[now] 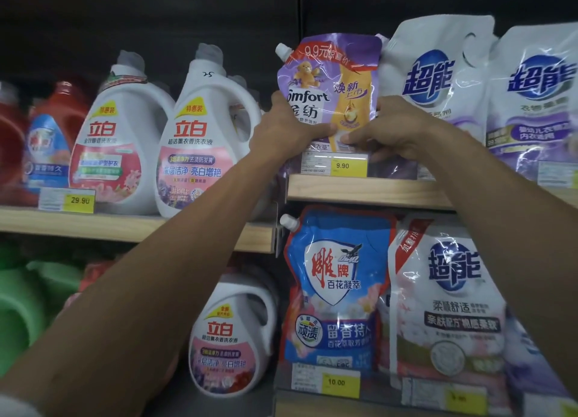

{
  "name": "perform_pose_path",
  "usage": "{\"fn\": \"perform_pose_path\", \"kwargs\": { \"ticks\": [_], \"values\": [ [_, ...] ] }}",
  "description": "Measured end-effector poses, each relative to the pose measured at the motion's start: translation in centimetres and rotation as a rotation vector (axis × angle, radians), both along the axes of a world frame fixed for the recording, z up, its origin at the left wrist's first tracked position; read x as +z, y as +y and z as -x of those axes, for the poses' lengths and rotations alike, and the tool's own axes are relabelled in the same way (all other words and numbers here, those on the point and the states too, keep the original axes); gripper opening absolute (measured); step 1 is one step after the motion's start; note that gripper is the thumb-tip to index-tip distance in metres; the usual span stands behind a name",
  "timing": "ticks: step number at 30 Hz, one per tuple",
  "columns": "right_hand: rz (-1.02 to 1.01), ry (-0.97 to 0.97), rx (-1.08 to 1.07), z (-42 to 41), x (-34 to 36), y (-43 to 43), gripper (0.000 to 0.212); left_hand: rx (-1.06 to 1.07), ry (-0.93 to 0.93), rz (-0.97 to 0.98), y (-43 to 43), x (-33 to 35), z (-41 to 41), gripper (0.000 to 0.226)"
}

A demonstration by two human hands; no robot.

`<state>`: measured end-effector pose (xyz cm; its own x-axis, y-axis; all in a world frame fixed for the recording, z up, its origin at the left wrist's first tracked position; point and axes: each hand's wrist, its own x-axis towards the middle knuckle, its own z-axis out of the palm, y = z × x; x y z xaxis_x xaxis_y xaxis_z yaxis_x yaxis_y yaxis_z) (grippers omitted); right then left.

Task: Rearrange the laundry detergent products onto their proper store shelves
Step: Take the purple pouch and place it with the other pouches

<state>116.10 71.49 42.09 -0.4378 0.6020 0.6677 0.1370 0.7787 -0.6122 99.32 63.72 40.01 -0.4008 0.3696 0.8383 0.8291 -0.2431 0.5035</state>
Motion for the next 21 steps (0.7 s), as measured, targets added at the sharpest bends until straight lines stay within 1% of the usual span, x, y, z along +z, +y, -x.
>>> {"fn": "perform_pose_path", "kwargs": {
  "ticks": [5, 8, 10, 12, 15, 17, 19, 21],
  "values": [
    [0.013, -0.026, -0.038, -0.1, 0.0, -0.6, 0.042, 0.022, -0.002, 0.027, -0.6, -0.1, -0.3, 0.094],
    [0.003, -0.035, -0.07, 0.0, 0.0, -0.9, 0.043, 0.023, 0.013, 0.028, -0.9, -0.3, -0.4, 0.092],
    [-0.004, -0.037, -0.087, 0.0, 0.0, -1.3, 0.039, 0.008, 0.01, 0.019, -1.1, -0.3, -0.3, 0.089],
    [-0.033, -0.027, -0.109, 0.0, -0.2, -1.6, 0.025, -0.025, -0.003, 0.01, -1.4, -0.2, 0.1, 0.085],
    [-0.098, 0.018, -0.162, -0.2, -0.7, -2.2, 0.036, -0.102, -0.008, 0.049, -1.7, -0.3, 0.7, 0.076],
    [-0.157, 0.026, -0.234, -0.2, -1.0, -2.6, 0.033, -0.154, 0.009, 0.074, -2.2, -0.7, 0.9, 0.072],
    [-0.23, -0.019, -0.36, -0.1, -1.5, -2.8, 0.046, -0.188, 0.021, 0.078, -2.5, -1.5, 1.1, 0.067],
    [-0.303, -0.059, -0.464, -0.3, -2.7, -3.3, 0.053, -0.219, 0.055, 0.084, -3.3, -2.9, 1.1, 0.058]
  ]
}}
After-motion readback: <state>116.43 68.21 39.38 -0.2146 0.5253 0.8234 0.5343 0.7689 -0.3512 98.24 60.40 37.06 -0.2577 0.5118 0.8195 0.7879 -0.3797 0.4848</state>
